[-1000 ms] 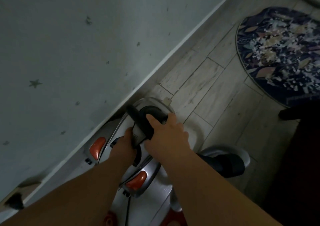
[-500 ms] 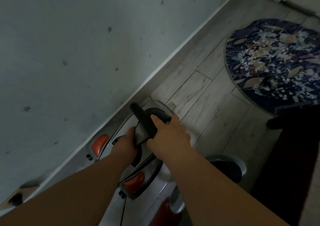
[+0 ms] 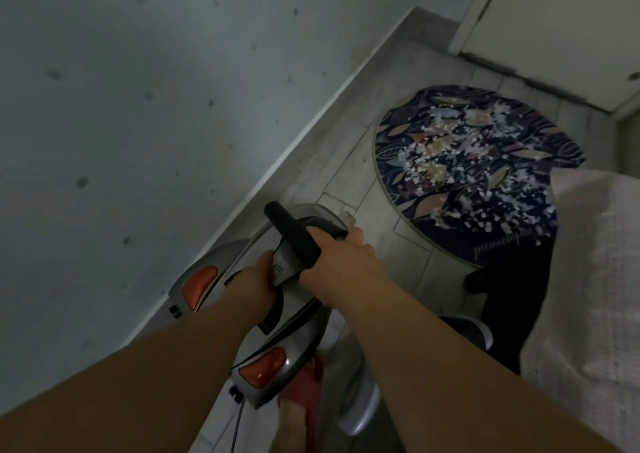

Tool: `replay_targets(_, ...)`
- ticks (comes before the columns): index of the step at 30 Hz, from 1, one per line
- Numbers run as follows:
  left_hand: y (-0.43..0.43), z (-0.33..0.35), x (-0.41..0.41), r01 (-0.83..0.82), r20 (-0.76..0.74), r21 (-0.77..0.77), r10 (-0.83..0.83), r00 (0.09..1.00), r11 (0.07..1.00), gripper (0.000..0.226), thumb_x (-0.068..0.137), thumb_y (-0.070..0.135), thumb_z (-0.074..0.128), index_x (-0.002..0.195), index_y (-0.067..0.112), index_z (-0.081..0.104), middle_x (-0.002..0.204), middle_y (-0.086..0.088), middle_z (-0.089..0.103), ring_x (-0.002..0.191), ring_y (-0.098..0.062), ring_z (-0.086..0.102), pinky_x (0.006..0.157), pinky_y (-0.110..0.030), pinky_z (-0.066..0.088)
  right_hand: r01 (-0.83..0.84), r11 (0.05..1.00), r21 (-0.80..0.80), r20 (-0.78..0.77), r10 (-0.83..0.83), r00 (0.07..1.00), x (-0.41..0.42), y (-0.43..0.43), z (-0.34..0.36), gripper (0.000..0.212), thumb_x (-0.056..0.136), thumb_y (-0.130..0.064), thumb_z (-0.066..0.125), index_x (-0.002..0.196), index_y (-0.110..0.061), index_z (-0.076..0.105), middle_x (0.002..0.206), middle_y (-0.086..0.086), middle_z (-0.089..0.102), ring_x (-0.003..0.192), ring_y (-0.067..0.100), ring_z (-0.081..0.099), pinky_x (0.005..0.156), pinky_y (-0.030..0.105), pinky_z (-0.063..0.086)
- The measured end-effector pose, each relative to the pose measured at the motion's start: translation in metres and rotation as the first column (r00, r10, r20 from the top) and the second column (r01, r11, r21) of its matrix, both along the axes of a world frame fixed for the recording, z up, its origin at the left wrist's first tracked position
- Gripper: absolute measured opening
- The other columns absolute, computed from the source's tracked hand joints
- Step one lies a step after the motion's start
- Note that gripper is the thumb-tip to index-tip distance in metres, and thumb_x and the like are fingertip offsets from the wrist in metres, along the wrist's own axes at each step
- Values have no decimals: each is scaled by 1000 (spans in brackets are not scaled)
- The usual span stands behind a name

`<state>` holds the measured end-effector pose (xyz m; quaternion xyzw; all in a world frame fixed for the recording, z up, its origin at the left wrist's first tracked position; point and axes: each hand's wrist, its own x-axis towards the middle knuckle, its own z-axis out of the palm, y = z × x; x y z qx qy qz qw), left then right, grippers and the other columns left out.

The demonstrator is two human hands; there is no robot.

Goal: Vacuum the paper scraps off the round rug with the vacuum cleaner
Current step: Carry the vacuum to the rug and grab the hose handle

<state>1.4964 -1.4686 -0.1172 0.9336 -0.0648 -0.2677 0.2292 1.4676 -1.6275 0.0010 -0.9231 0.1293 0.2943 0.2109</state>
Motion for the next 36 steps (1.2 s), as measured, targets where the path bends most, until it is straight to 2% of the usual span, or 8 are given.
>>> replay_targets(9, -96, -17, 122, 52, -41, -79, -55, 998, 996, 71, 88, 8, 54, 148, 22, 21, 122, -10, 60, 106, -26, 59, 89, -34, 48, 78, 996, -46, -24, -79, 997, 110, -89, -14, 78, 90, -41, 59, 154, -46, 14, 146, 15, 17, 128, 40, 35, 108, 50, 37)
replay_targets(16, -157, -49, 195, 78, -61, -75, -82, 995, 994, 69, 89, 6, 51, 149, 21, 19, 130, -13, 55, 115, -29, 55, 97, -40, 45, 107, 994, -33, -37, -109, 993, 180, -149, -52, 80, 89, -42, 60, 154, -48, 13, 148, 14, 16, 131, 43, 32, 110, 53, 35)
replay_targets(19, -172, -66, 216, 78, -44, -102, -83, 996, 992, 64, 88, 4, 51, 145, 19, 27, 126, -13, 57, 111, -28, 57, 95, -38, 46, 105, 994, -15, -41, -106, 994, 204, -167, -71, 80, 88, -42, 61, 154, -48, 14, 149, 14, 16, 132, 43, 31, 110, 55, 34)
replay_targets(23, -187, -93, 240, 79, -85, -61, -85, 993, 995, 67, 87, 5, 54, 146, 21, 26, 124, -10, 58, 108, -26, 57, 89, -31, 45, 91, 996, 17, -67, -89, 994, 227, -187, -95, 80, 89, -44, 61, 154, -46, 15, 149, 15, 16, 131, 43, 32, 109, 54, 36)
replay_targets(25, -195, -107, 253, 78, -89, -42, -82, 993, 996, 66, 86, 5, 56, 145, 20, 29, 125, -7, 57, 108, -26, 57, 90, -32, 46, 81, 996, 24, -77, -79, 994, 240, -195, -108, 79, 89, -44, 62, 154, -44, 16, 149, 16, 18, 131, 42, 34, 108, 53, 36)
replay_targets(28, -203, -125, 270, 71, -88, -24, -73, 993, 997, 64, 83, 6, 57, 141, 22, 34, 114, -8, 62, 99, -23, 60, 85, -33, 49, 89, 995, 40, -90, -85, 992, 259, -205, -121, 79, 90, -41, 62, 154, -43, 17, 150, 16, 16, 133, 41, 32, 109, 52, 33)
replay_targets(31, -212, -137, 285, 64, -106, -18, -66, 992, 998, 70, 84, 6, 57, 145, 23, 29, 122, -6, 59, 103, -22, 59, 85, -28, 47, 93, 994, 58, -61, -89, 994, 275, -213, -130, 77, 91, -40, 62, 154, -40, 19, 148, 16, 19, 130, 40, 37, 110, 52, 34)
replay_targets(36, -222, -149, 311, 55, -39, -57, -57, 998, 997, 63, 84, 7, 59, 139, 28, 36, 121, 1, 56, 102, -17, 57, 80, -24, 41, 100, 994, 38, -38, -98, 994, 296, -220, -133, 74, 93, -41, 61, 154, -36, 20, 150, 16, 20, 133, 39, 33, 111, 55, 23)
